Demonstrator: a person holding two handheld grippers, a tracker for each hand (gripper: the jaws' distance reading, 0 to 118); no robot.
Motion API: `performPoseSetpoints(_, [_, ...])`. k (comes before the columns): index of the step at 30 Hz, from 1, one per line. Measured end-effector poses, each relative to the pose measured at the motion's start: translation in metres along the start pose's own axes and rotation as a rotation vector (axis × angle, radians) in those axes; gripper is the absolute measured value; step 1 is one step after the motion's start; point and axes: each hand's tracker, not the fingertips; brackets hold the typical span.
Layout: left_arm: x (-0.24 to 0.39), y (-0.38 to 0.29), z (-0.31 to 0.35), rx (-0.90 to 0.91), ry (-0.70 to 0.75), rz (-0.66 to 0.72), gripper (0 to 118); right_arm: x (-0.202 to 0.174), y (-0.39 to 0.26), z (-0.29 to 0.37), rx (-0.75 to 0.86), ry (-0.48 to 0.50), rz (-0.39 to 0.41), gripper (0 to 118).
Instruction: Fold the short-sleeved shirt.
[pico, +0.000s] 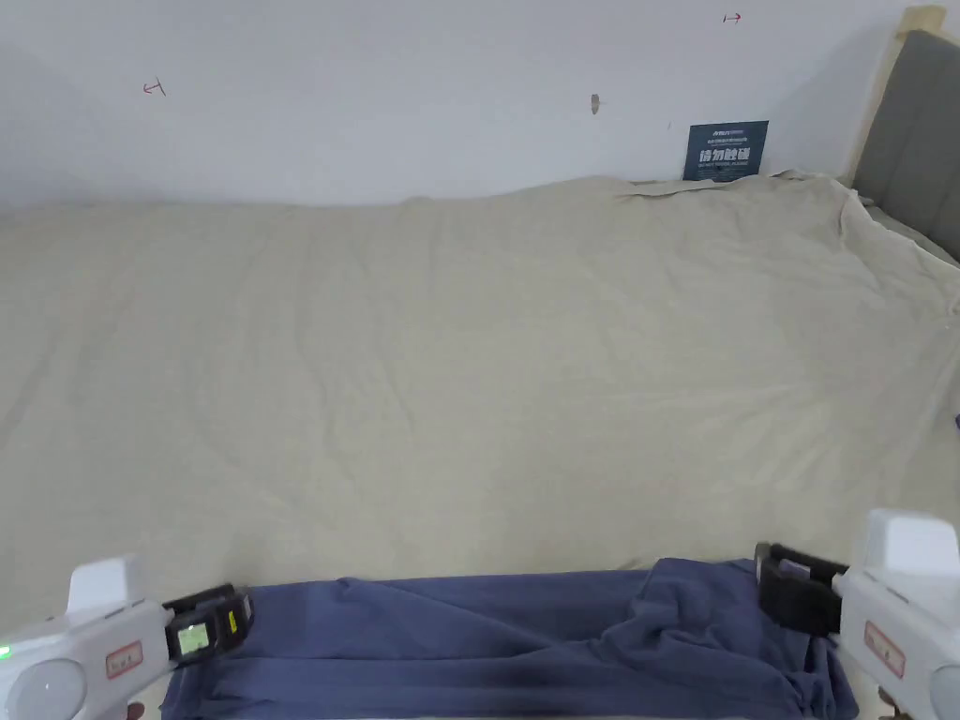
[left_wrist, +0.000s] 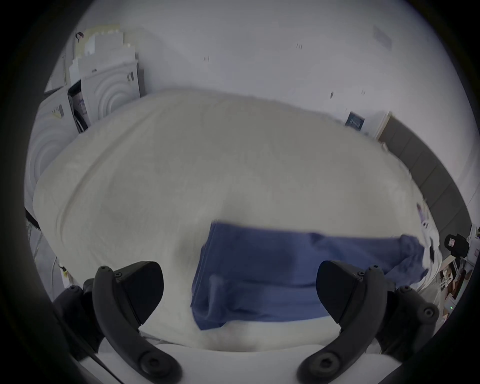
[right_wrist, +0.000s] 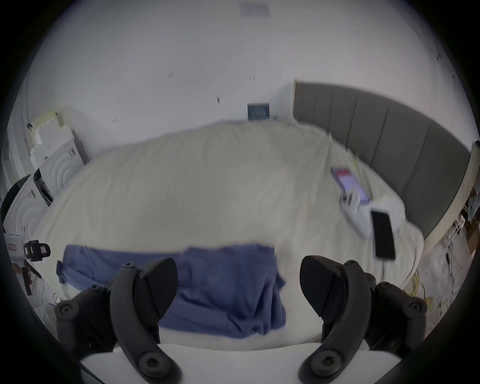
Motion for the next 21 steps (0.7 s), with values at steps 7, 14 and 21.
performPoseSetpoints(7, [0.034,0.031,0.045,0.327,-0.031,-0.025,118,-0.032,0.052,0.037,0.242,0.046,0.004,99])
performPoseSetpoints(14, [0.067,0.035,0.064,0.498,0.0,-0.129,85,-0.06,0.062,0.045,0.354,0.002,0.057,97])
performPoseSetpoints(21, [0.081,0.03,0.064,0.513,0.028,-0.234,0,-0.069,0.057,0.046,0.401,-0.013,0.069,2])
